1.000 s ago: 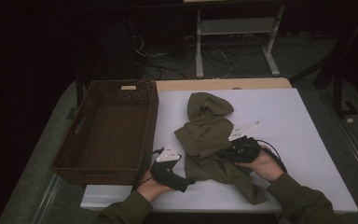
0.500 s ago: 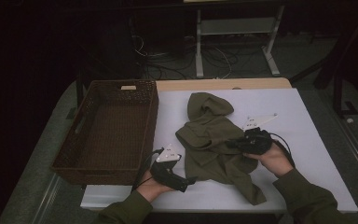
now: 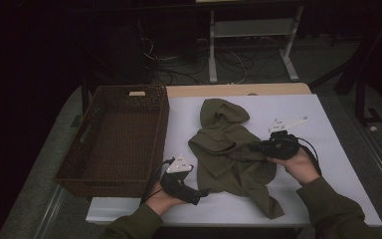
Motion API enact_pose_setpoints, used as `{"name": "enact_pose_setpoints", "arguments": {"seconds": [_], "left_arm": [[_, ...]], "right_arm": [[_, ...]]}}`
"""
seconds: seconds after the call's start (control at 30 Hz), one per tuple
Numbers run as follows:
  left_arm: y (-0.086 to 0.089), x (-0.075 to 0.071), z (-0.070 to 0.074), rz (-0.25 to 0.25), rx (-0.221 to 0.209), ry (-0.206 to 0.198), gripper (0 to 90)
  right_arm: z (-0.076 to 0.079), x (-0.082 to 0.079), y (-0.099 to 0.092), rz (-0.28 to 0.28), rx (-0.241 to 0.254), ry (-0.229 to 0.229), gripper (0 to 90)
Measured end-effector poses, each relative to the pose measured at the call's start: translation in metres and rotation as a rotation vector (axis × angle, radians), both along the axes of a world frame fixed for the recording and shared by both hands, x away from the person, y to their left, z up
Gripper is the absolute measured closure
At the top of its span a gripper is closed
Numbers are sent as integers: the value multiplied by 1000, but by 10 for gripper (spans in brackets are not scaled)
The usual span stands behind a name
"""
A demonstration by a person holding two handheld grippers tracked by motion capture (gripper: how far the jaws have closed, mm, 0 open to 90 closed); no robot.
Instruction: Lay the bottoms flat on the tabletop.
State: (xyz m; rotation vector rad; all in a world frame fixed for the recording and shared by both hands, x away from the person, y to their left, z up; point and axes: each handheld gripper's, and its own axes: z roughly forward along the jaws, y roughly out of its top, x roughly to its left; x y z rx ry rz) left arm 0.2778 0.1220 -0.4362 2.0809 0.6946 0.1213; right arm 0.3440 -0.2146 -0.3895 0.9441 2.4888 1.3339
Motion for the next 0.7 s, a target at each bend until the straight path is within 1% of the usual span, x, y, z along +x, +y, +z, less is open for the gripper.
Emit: {"name": "enact_pose_setpoints", "arguments": {"seconds": [0.3,0.7], "left_arm": [[0,0,0,-2,1,1,0],[0,0,0,-3,0,2,0]], "right_arm": [[3,5,-19,-58,20,-8,874],[5,14,-51,-165,45,-9,874]]}}
